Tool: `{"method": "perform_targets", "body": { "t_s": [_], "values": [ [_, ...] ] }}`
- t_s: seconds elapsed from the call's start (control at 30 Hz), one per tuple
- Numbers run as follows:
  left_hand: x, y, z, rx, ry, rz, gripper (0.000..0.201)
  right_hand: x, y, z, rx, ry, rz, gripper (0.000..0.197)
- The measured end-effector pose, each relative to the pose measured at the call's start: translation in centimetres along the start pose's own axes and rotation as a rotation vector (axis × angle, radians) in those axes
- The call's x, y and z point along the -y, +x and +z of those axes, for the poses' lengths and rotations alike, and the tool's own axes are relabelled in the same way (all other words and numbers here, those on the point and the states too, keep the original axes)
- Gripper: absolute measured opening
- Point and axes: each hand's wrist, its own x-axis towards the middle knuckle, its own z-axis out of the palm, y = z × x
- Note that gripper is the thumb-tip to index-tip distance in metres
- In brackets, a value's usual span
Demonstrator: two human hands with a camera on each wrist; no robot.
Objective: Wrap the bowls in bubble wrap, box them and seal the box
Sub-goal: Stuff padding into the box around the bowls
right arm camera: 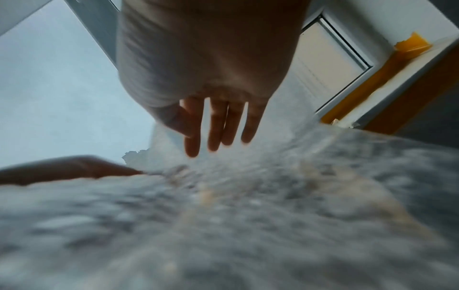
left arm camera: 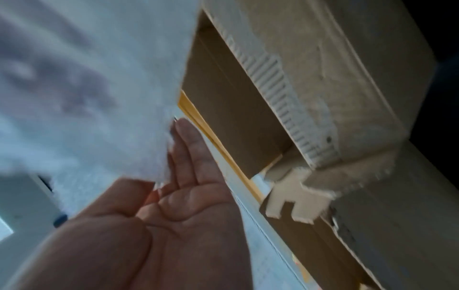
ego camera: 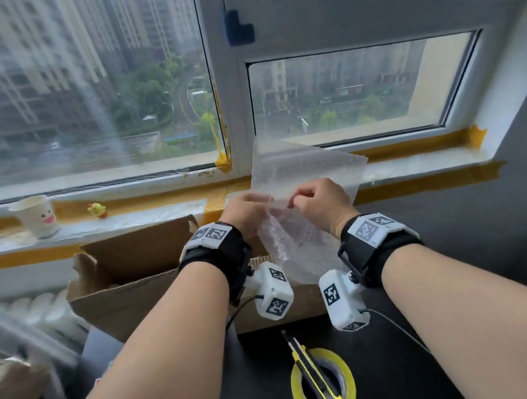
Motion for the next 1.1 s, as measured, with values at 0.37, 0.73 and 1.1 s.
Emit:
{"method": "perform_targets", "body": {
  "t_s": [0.37,0.73,1.1],
  "values": [
    [-0.3,-1.4,-8.2,-0.201,-0.318,0.109,0.025,1.1,0.4,1.5,0.118,0.391,0.140,0.040],
    [0.7,-2.0,-13.7,-0.089,0.258,0.203,0.080,3.0,1.4,4.0,0.094,0.442,0.170,0.074],
    [0.4,-2.4,-17.0,-0.206,0.317,0.211,0.027,5.2,1.5,4.9,-0.017,0.402,0.103,0.016]
  ]
}}
